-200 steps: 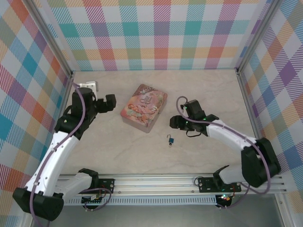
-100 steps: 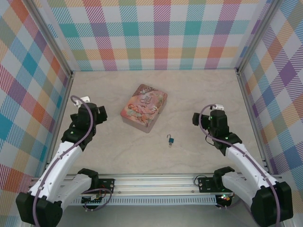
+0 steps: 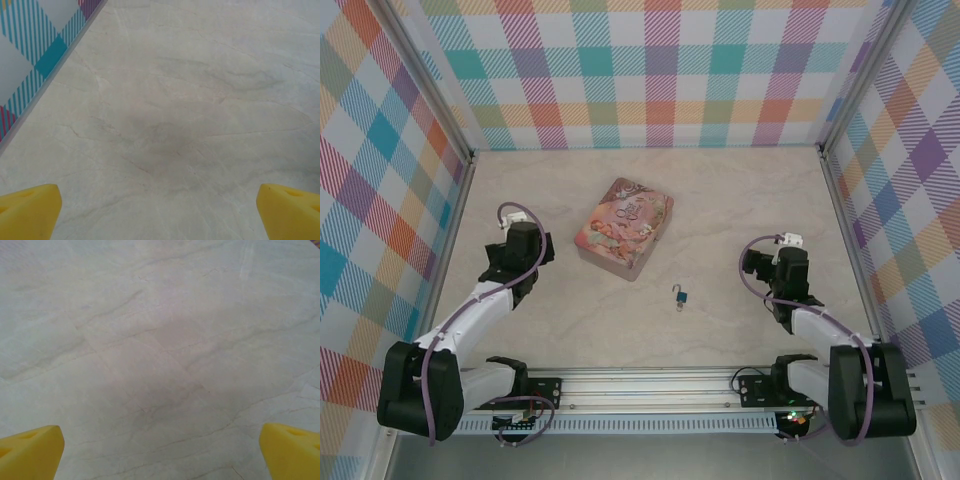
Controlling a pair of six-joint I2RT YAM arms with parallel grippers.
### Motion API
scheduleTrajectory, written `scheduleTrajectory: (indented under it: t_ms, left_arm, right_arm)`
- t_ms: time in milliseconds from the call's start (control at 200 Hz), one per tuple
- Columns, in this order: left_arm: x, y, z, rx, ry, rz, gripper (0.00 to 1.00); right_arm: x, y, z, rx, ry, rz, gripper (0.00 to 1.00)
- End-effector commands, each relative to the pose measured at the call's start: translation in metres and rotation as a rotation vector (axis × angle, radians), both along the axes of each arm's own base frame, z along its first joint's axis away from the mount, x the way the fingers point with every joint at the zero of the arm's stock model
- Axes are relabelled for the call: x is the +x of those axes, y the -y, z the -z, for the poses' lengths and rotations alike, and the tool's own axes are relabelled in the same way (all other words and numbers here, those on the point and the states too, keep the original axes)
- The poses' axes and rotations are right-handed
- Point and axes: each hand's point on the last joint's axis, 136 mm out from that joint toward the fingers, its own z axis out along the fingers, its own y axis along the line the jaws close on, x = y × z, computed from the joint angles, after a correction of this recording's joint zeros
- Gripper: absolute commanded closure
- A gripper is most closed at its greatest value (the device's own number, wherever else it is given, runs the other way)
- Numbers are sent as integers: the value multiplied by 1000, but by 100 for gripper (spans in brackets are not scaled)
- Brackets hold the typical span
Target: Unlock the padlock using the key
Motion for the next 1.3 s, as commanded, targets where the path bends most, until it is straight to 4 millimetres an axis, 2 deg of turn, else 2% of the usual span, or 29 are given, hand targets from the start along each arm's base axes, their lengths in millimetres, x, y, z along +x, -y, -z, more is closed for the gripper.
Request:
scheduleTrajectory:
  t_ms: [0, 75, 140, 265, 345, 415, 445, 600, 865, 965, 1055, 1110, 1155, 1260, 1295]
  left_arm:
    - [11, -3, -3, 30, 71, 16, 0]
    - [13, -2, 3, 28, 92, 25, 0]
    - [15, 0, 8, 17, 113, 34, 0]
    - [19, 6, 16, 2, 131, 62, 0]
    - [22, 11, 22, -1, 127, 91, 0]
    - [24, 14, 26, -4, 121, 114, 0]
    - [24, 15, 27, -5, 122, 120, 0]
    - [25, 19, 27, -3, 159, 146, 0]
    - [42, 42, 22, 0, 263, 292, 0]
    - [46, 47, 36, -9, 269, 328, 0]
    - [43, 41, 39, -54, 297, 323, 0]
    - [41, 39, 47, -71, 299, 322, 0]
    - [46, 35, 46, -74, 315, 304, 0]
    - [61, 16, 54, -119, 229, 211, 0]
    - [60, 16, 57, -123, 199, 215, 0]
  right_arm:
    - [27, -12, -45, 19, 226, -81, 0]
    - [37, -14, -45, 15, 235, -107, 0]
    - [43, -25, -45, -13, 228, -182, 0]
    - [43, -28, -47, -58, 287, -226, 0]
    - [41, -27, -39, -66, 329, -227, 0]
    - [46, -34, -25, -67, 318, -273, 0]
    - [50, -35, -26, -66, 328, -278, 0]
    - [76, -20, -14, -30, 162, -196, 0]
    - [75, -18, -12, -28, 153, -192, 0]
    - [75, -18, -12, -28, 152, -192, 0]
    - [75, -18, -12, -28, 153, -191, 0]
    - [74, -18, -12, -28, 152, -192, 0]
    - [75, -18, -12, -28, 153, -192, 0]
    - [75, -18, -12, -28, 153, -192, 0]
    - [75, -18, -12, -28, 153, -192, 0]
